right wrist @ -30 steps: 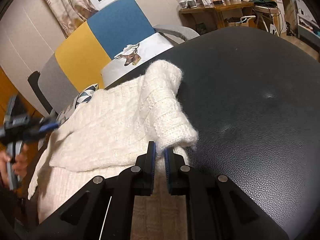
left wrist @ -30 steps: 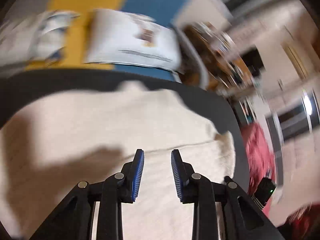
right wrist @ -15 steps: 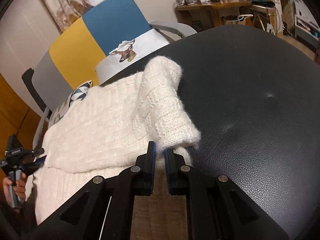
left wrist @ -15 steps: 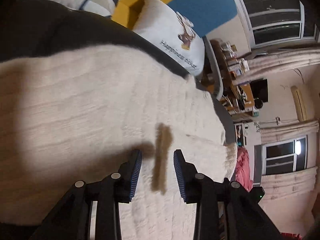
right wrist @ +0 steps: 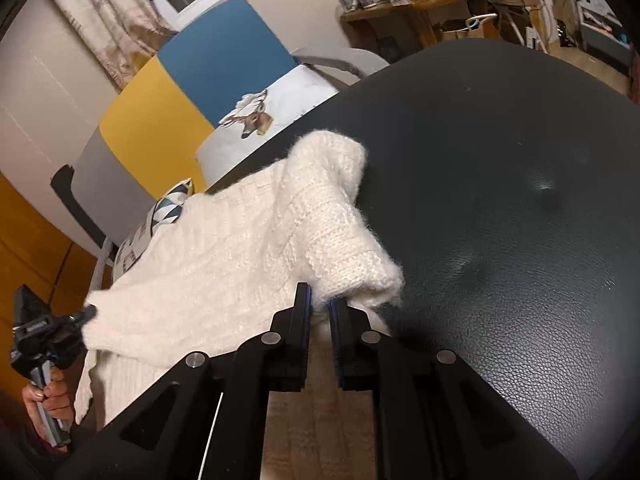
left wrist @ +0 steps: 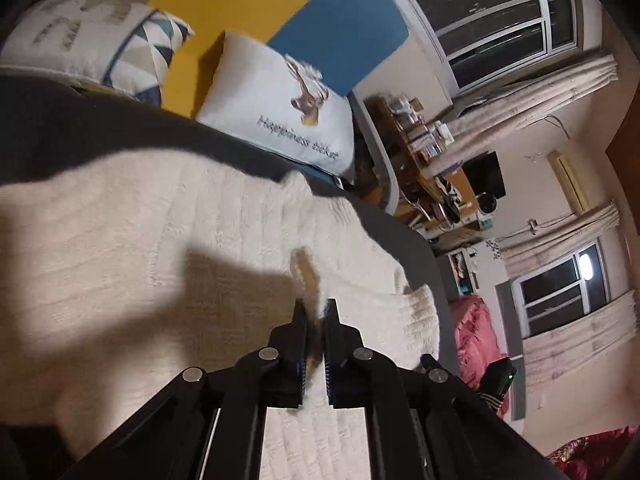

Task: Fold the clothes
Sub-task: 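Fold the sleeve over the body with the right gripper and release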

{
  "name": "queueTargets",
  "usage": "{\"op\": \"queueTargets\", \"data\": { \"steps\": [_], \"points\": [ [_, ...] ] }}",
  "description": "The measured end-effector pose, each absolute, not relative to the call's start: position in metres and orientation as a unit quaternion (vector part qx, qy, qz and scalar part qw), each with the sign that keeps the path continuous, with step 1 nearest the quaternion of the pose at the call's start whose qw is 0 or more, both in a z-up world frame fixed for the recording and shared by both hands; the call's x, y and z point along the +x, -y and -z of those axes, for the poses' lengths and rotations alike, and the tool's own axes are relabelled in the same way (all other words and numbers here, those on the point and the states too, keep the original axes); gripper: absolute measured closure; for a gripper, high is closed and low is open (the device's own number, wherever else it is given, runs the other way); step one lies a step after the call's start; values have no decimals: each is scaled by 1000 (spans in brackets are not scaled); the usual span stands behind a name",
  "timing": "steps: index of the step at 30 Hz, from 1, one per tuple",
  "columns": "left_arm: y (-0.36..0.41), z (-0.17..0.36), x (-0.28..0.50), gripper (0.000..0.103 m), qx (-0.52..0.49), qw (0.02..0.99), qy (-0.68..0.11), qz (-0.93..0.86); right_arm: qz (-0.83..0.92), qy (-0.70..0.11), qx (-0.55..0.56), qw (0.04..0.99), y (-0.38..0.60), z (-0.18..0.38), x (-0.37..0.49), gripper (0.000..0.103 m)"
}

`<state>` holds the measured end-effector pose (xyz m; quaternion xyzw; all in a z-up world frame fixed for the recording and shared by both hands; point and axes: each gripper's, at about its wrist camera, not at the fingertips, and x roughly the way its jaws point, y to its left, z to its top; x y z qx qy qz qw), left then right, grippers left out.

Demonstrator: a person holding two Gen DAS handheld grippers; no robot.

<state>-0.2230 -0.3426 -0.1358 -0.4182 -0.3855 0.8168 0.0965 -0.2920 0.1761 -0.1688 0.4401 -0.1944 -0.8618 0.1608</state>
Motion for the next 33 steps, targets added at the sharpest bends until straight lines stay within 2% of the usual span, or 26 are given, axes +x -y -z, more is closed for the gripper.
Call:
{"op": "queueTargets", "data": {
  "steps": [5, 9, 11, 13, 18, 19, 21, 26, 29, 33],
  "points": [
    [347, 160, -221, 98, -463, 50, 368, -805, 854, 193, 452, 171, -170, 175, -296, 92],
    [351, 176, -218, 97, -470, 27, 378, -797, 839, 232, 455, 188, -176, 180, -300, 91],
    [352, 177, -217, 97, -469, 29, 379, -797, 798, 339, 443, 229, -194, 186, -303, 79],
    [353, 182, -219, 97, -480, 18, 379, -791, 773, 412, 422, 235, -205, 192, -306, 38],
    [349, 181, -220, 96, -493, 8, 360, -792, 721, 529, 389, 225, -215, 208, -313, 33],
    [348, 180, -220, 96, -496, 4, 355, -793, 709, 551, 381, 222, -217, 211, -315, 24],
    [348, 178, -219, 96, -499, -1, 351, -793, 684, 592, 366, 216, -221, 217, -317, 19],
    [347, 175, -218, 94, -513, -6, 333, -791, 743, 552, 312, 213, -215, 182, -293, 21],
    [352, 168, -218, 91, -534, -17, 338, -775, 779, 463, 374, 197, -201, 175, -281, 21],
    [359, 139, -213, 87, -538, -42, 277, -795, 810, 327, 434, 222, -194, 159, -273, 21]
  ]
}}
